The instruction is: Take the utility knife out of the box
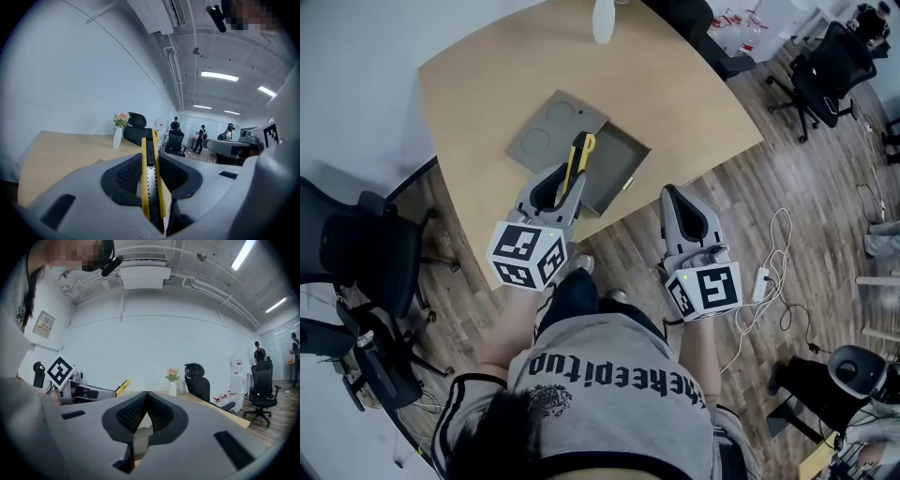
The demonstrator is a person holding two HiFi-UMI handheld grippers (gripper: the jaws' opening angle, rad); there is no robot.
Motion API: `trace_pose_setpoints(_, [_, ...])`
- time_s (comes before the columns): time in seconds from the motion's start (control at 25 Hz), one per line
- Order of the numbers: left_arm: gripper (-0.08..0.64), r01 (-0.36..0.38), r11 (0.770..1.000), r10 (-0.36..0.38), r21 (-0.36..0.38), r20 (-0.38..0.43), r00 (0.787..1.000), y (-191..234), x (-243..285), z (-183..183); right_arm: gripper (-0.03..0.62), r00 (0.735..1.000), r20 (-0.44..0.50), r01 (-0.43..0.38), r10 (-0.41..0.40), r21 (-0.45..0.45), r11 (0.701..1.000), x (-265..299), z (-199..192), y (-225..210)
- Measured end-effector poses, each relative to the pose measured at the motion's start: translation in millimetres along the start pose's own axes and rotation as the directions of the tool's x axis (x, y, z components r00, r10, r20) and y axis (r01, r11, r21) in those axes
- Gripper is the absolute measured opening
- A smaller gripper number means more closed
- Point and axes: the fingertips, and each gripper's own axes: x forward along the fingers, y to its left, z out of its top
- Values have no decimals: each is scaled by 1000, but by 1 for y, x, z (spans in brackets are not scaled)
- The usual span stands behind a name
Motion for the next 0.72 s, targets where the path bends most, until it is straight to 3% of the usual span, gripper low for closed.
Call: trace_pose_setpoints(0.72, [121,-145,989,139,19,171,975,-13,-79,25,6,991,50,-125,126,-32,992,-16,16,29])
